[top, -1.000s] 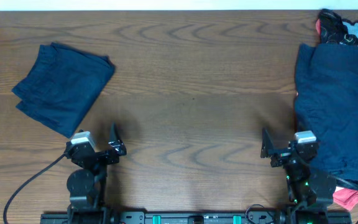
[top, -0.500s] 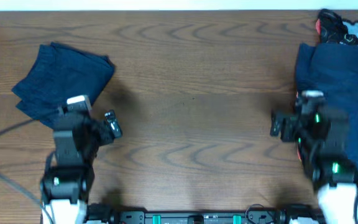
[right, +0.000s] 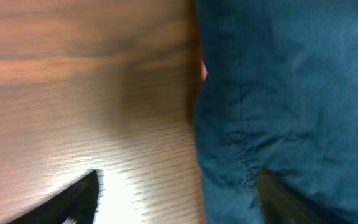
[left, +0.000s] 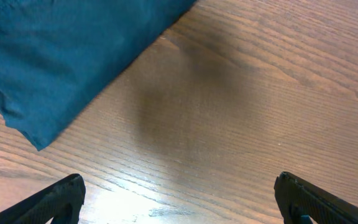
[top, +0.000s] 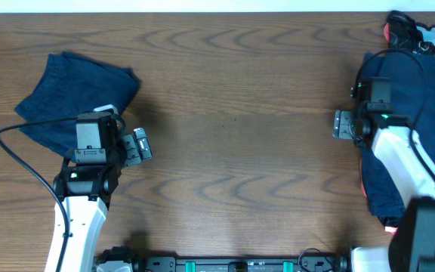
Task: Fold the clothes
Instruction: 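Reach the right gripper into the right pile and grasp the navy pants, then pull the navy pants out toward the table center with the right gripper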
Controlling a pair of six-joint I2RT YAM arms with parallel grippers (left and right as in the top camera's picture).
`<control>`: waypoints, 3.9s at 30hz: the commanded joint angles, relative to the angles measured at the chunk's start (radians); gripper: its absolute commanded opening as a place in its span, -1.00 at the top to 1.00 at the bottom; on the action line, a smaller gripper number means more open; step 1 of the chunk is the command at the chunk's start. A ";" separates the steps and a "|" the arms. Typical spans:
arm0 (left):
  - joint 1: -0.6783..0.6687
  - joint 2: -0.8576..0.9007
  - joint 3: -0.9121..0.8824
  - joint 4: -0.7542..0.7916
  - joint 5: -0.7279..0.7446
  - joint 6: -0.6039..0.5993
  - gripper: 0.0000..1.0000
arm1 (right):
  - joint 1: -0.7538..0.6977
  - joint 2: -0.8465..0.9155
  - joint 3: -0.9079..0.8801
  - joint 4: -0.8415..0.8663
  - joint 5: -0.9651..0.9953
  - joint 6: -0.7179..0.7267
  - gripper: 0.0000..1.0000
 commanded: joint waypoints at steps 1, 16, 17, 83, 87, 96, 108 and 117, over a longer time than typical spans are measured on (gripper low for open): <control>0.004 0.001 0.019 -0.003 -0.001 -0.010 -0.96 | -0.010 0.058 0.012 0.020 0.109 0.023 -0.17; 0.004 0.001 0.019 -0.003 -0.001 -0.010 -0.96 | -0.080 0.162 0.016 0.047 0.148 0.120 0.98; 0.004 0.001 0.019 -0.003 -0.001 -0.010 -0.96 | -0.079 0.154 0.020 0.045 0.147 0.119 0.98; 0.004 0.001 0.019 0.015 -0.001 -0.010 -0.96 | 0.530 0.188 0.357 0.215 -0.583 0.291 0.81; 0.004 0.001 0.019 0.027 0.000 -0.052 -0.96 | 0.598 0.211 0.358 0.191 -0.372 0.222 -0.43; -0.011 0.029 0.010 0.073 0.317 -0.334 -0.96 | 0.441 0.058 0.358 -0.163 0.097 0.209 -0.99; -0.274 0.389 0.004 0.201 0.439 -0.487 -0.96 | 0.110 -0.045 0.358 -0.428 0.087 0.218 -0.99; -0.455 0.671 0.004 0.476 0.471 -0.635 -0.86 | 0.048 -0.045 0.358 -0.486 0.087 0.225 -0.99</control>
